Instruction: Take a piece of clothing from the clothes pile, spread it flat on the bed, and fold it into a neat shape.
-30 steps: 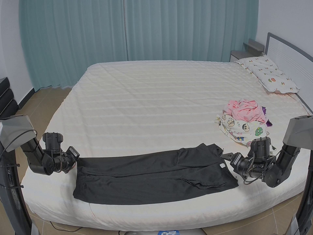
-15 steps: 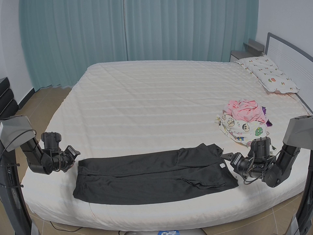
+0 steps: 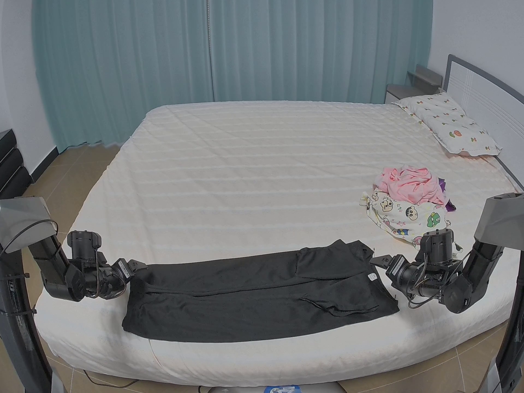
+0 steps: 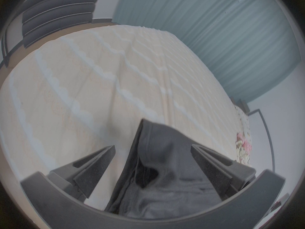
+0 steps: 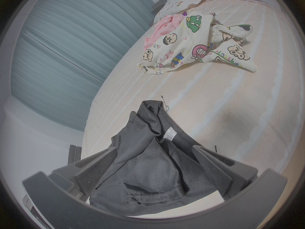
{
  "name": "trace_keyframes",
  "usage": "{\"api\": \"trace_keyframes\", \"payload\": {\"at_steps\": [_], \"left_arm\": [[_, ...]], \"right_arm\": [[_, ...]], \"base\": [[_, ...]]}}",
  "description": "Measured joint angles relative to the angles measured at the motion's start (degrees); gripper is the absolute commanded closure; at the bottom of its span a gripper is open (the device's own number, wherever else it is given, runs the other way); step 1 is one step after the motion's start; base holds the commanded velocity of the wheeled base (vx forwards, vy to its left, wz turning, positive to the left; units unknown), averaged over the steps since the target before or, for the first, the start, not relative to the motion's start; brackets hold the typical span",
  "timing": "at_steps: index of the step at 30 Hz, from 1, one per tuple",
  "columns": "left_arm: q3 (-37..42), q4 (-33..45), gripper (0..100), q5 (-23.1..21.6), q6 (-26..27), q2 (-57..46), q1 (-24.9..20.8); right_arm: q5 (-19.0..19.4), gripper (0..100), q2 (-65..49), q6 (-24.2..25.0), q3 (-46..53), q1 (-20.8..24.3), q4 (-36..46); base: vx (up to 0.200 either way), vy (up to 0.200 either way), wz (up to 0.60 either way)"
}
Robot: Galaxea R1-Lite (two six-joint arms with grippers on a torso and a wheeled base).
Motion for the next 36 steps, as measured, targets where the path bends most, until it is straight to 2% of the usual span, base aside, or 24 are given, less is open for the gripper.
{"api": "trace_keyframes", "payload": {"at_steps": [8,15,23,24,31,36], "left_arm": [[1.27,0.41,0,1.60,6.13,-0.72,-3.39],[0.94,0.38,0,6.55,13.60,0.55,-4.52],[1.46,-0.02,0,7.17,15.08,1.57,-4.82],[1.54,-0.02,100,7.09,15.08,1.66,-4.83],[2.47,-0.41,100,7.40,15.21,1.82,-5.03],[4.27,-3.47,100,7.42,14.59,1.71,-5.16]], "right_arm": [[-0.05,0,-0.27,-0.04,0.74,0.16,-1.66],[-0.02,0,-0.72,-0.11,1.79,0.22,-3.01],[0.00,0,-1.21,-0.11,2.07,0.30,-3.11],[0.00,0,-1.23,-0.13,2.10,0.30,-3.11],[0.00,0,-1.32,-0.11,2.16,0.30,-3.11],[0.00,0,-1.32,-0.11,2.35,0.30,-3.11]], "base": [[0.000,0.000,0.00],[0.000,0.000,0.00],[0.000,0.000,0.00],[0.000,0.000,0.00],[0.000,0.000,0.00],[0.000,0.000,0.00]]}}
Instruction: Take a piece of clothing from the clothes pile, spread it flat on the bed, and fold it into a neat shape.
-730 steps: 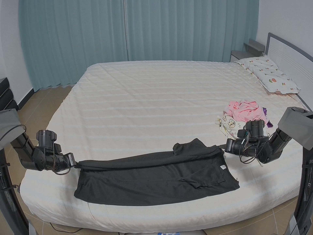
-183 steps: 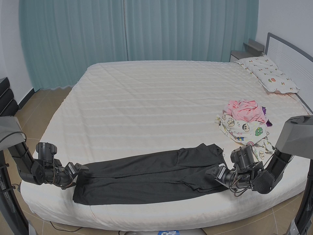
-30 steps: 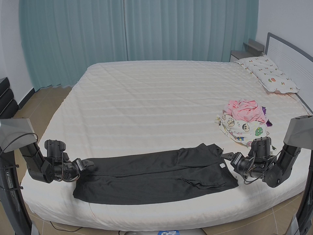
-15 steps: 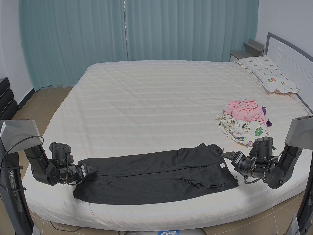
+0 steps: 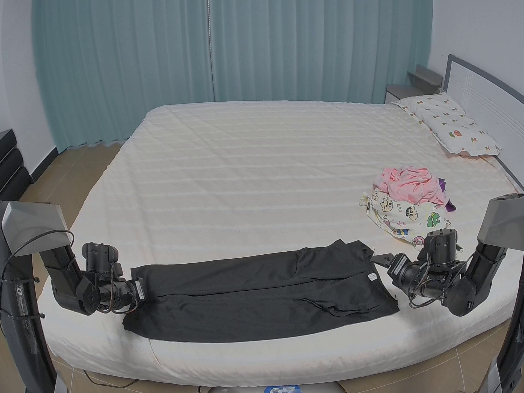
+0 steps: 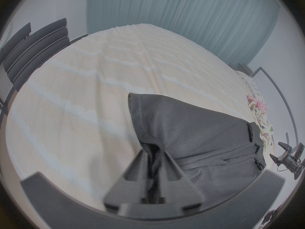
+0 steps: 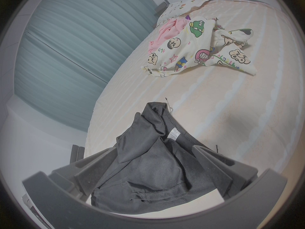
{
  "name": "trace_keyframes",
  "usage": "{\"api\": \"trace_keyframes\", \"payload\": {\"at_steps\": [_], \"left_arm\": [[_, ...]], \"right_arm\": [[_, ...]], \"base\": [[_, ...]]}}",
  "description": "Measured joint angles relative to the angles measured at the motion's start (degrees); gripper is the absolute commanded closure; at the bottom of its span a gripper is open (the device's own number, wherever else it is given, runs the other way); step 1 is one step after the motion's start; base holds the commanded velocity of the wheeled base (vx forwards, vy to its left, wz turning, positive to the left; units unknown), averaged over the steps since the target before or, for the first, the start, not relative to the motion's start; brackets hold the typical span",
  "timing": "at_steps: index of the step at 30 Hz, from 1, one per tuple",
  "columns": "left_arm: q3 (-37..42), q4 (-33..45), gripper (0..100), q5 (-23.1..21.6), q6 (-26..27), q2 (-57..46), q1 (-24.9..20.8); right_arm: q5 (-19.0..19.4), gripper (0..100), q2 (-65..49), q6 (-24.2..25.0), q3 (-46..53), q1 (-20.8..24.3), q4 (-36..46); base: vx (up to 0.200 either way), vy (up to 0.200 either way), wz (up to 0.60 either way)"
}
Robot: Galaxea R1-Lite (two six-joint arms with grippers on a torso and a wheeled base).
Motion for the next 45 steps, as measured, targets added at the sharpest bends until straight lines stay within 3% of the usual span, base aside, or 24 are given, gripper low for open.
{"api": "trace_keyframes", "payload": {"at_steps": [22,34,41,45], "left_arm": [[-0.52,-1.10,100,0.00,-2.17,0.05,0.44],[-3.16,-0.57,100,0.35,-8.70,-1.82,-0.52],[-3.55,0.66,100,4.29,-9.80,-4.66,-3.67],[-4.96,5.63,100,5.91,-9.86,-6.17,-5.55]], "right_arm": [[0.01,0,0.22,-0.06,0.11,0.33,-0.04],[0.01,0,0.20,-0.02,-0.22,0.38,-0.04],[-0.05,0,0.07,-0.02,-0.22,0.35,-0.06],[-0.07,0,-0.04,-0.02,-0.11,0.35,-0.06]], "base": [[-0.055,0.000,0.00],[0.000,0.000,0.00],[0.000,0.000,0.00],[0.000,0.000,0.00]]}}
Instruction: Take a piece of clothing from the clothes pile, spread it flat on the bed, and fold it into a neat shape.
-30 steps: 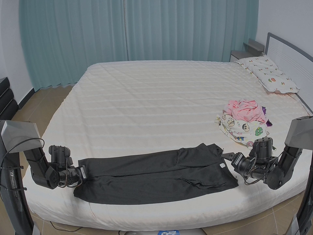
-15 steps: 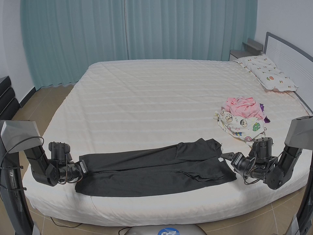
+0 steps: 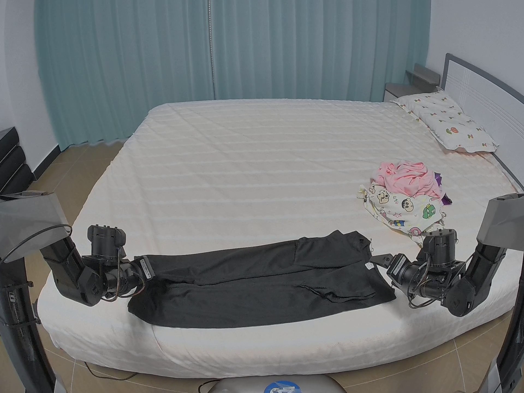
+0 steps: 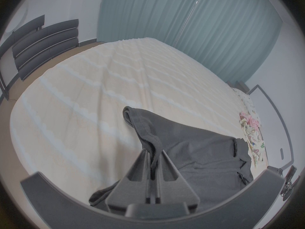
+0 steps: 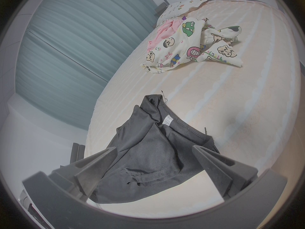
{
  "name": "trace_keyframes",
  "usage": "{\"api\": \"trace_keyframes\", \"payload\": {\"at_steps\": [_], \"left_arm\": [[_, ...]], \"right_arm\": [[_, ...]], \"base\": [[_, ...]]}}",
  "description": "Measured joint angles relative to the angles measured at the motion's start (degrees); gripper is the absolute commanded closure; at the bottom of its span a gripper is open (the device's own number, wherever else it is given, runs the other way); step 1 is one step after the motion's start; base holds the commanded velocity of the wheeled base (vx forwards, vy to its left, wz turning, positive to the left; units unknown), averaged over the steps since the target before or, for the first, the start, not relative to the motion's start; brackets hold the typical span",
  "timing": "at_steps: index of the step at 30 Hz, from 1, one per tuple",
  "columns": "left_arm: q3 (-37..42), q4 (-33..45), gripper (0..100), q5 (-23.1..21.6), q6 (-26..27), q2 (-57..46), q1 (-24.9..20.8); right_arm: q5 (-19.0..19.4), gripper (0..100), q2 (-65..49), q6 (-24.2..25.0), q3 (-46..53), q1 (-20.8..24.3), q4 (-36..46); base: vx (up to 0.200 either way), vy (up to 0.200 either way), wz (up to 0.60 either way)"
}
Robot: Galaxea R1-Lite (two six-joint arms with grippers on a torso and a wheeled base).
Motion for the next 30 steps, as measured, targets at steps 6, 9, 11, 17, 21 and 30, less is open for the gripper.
{"api": "trace_keyframes", "payload": {"at_steps": [6,9,11,17,21,30], "left_arm": [[-4.27,9.84,100,0.76,0.00,-2.84,-2.97],[-6.14,12.13,100,1.57,0.00,-4.14,-4.77],[-6.95,12.46,100,2.21,-0.02,-4.74,-5.63],[-7.85,12.61,100,2.56,0.00,-5.29,-7.69],[-8.55,12.93,100,3.24,-0.02,-5.35,-8.87],[-12.35,18.10,100,4.06,0.00,-5.35,-10.95]], "right_arm": [[0.07,0,-0.57,0.00,0.18,0.02,0.00],[0.07,0,-0.93,-0.02,0.24,0.00,0.00],[0.07,0,-1.16,-0.02,0.29,0.02,0.00],[0.09,0,-1.43,-0.02,0.30,0.09,0.00],[0.07,0,-1.43,-0.04,0.29,0.09,0.00],[0.09,0,-1.40,-0.04,0.29,0.09,0.00]], "base": [[0.000,0.000,0.00],[0.000,0.000,0.00],[0.000,0.000,0.00],[0.000,-0.100,0.00],[0.000,-0.200,0.00],[0.000,-0.200,0.00]]}}
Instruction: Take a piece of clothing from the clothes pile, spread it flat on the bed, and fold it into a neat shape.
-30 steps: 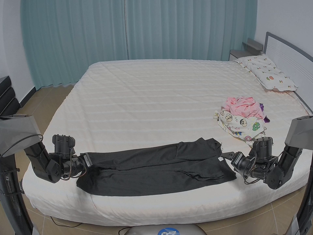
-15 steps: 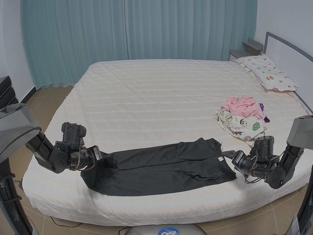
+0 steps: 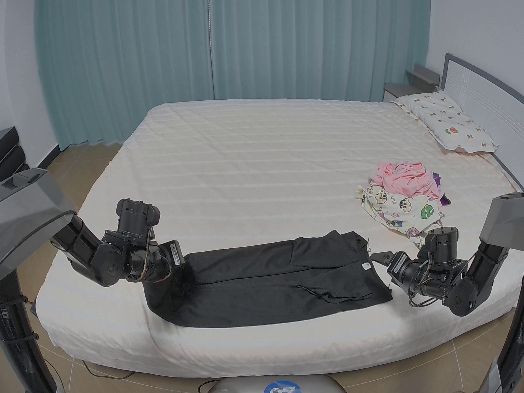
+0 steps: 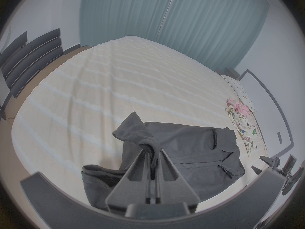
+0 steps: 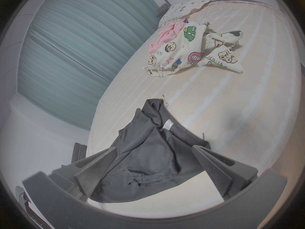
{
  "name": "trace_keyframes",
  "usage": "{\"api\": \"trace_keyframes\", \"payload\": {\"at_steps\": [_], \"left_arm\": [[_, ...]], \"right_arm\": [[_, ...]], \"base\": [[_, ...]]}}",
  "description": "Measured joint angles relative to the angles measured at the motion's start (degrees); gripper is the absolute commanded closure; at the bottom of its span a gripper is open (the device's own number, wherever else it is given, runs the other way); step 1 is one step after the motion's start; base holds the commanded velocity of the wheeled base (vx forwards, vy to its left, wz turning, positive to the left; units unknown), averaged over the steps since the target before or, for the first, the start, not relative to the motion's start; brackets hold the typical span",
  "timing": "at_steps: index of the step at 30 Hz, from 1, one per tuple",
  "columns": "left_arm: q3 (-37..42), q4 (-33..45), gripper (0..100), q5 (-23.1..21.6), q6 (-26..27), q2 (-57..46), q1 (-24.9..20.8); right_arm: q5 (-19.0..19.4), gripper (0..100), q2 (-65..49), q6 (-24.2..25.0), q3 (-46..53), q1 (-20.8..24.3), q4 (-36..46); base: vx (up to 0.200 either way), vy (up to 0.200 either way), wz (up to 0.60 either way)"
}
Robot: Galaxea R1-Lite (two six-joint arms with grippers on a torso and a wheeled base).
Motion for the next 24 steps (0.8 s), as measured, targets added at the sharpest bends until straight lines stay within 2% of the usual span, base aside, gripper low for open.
{"api": "trace_keyframes", "payload": {"at_steps": [13,24], "left_arm": [[-7.27,7.88,100,0.15,-0.24,0.28,-3.85],[-14.14,11.19,100,2.52,-2.00,4.19,-7.00]], "right_arm": [[-0.04,0,0.05,-0.02,0.00,0.28,-0.02],[-0.06,0,0.20,0.00,-0.05,0.55,0.00]], "base": [[0.000,-0.200,0.00],[0.000,-0.200,0.00]]}}
